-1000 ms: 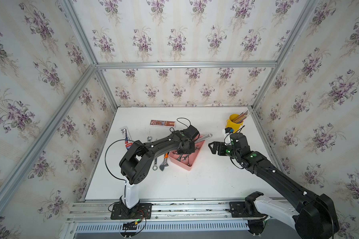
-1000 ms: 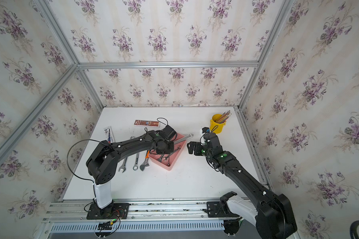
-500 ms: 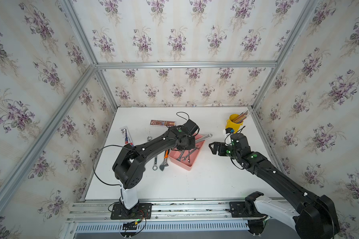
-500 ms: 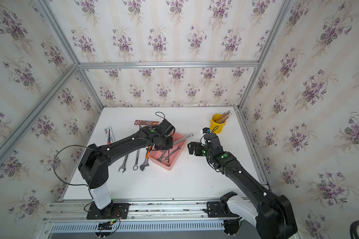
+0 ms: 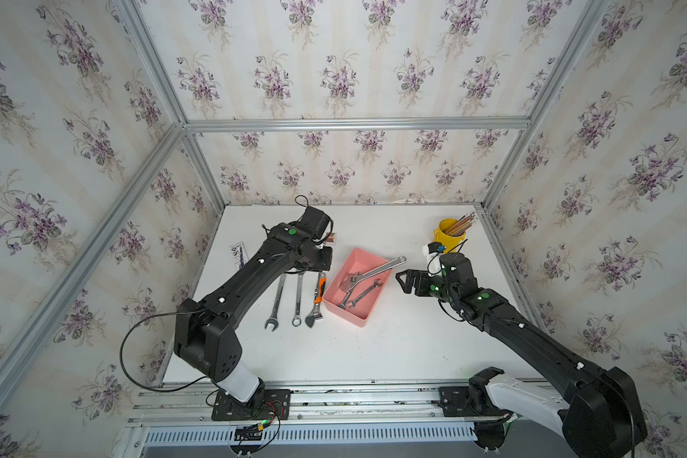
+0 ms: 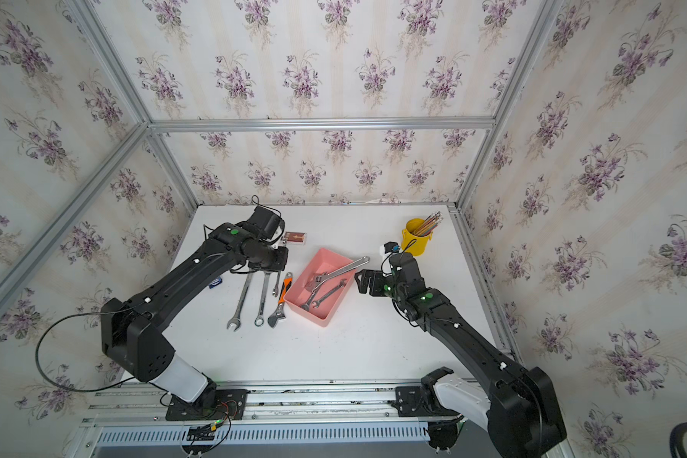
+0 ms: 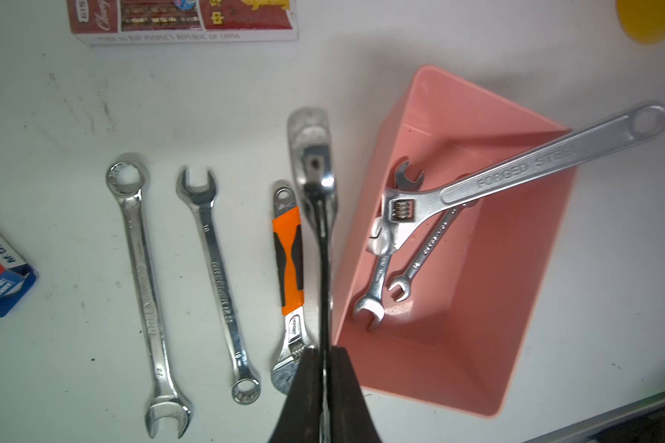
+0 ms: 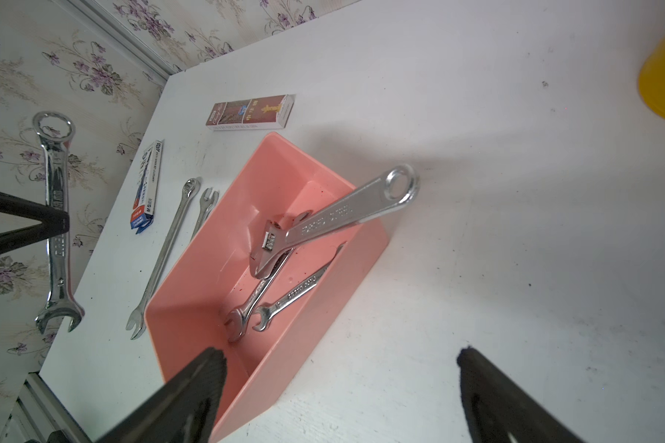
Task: Take out the wrench from the storage box
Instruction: Place the wrench at the center of the board.
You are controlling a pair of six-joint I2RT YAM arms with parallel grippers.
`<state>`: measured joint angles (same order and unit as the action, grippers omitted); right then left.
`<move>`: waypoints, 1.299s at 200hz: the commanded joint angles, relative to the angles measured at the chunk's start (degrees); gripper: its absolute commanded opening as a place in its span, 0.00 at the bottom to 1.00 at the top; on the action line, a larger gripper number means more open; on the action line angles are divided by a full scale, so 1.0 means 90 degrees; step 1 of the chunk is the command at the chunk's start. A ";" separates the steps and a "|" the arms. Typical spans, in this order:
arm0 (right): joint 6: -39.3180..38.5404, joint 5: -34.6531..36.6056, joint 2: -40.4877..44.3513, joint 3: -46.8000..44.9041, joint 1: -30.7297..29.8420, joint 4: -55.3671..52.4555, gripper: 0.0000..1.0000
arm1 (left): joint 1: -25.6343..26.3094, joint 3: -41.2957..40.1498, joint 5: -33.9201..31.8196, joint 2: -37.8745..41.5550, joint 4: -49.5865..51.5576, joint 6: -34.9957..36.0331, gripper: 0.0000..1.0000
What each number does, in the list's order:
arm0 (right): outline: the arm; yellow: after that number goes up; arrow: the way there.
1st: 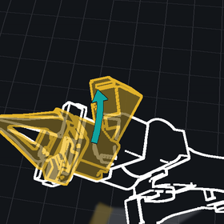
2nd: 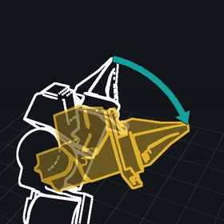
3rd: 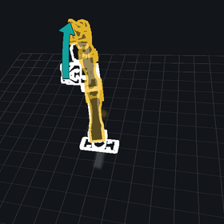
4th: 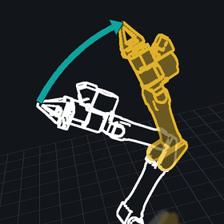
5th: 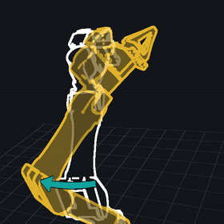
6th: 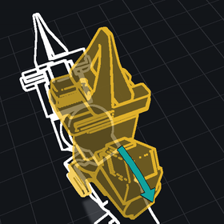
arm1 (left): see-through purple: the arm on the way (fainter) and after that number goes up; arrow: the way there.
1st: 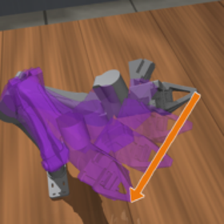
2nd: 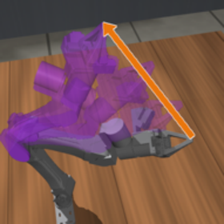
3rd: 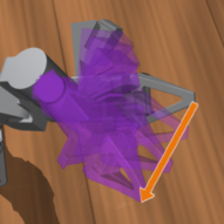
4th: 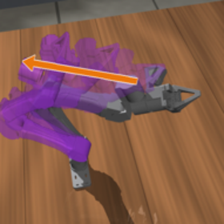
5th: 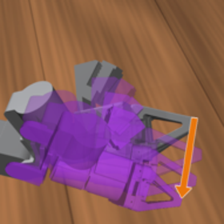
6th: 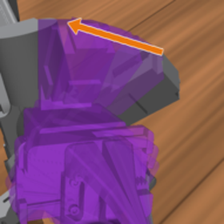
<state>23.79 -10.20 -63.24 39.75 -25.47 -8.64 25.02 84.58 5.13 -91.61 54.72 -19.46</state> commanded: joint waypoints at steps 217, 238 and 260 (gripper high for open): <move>0.0042 0.0020 -0.0468 0.0266 -0.0190 0.0185 0.98 | -0.3403 -0.1228 -0.0146 -0.1700 -0.1106 0.2661 0.00; 0.0036 0.0020 -0.0509 0.0262 -0.0190 0.0198 0.97 | -0.3414 -0.1306 -0.0283 -0.1749 -0.1040 0.2690 0.01; 0.0050 0.0000 -0.0565 0.0264 -0.0196 0.0242 0.97 | -0.3415 -0.1404 -0.0335 -0.1831 -0.1035 0.2665 0.05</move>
<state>24.01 -10.11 -67.88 41.85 -27.20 -7.53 -5.65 72.62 3.38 -107.57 45.12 4.08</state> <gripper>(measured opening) 0.975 0.093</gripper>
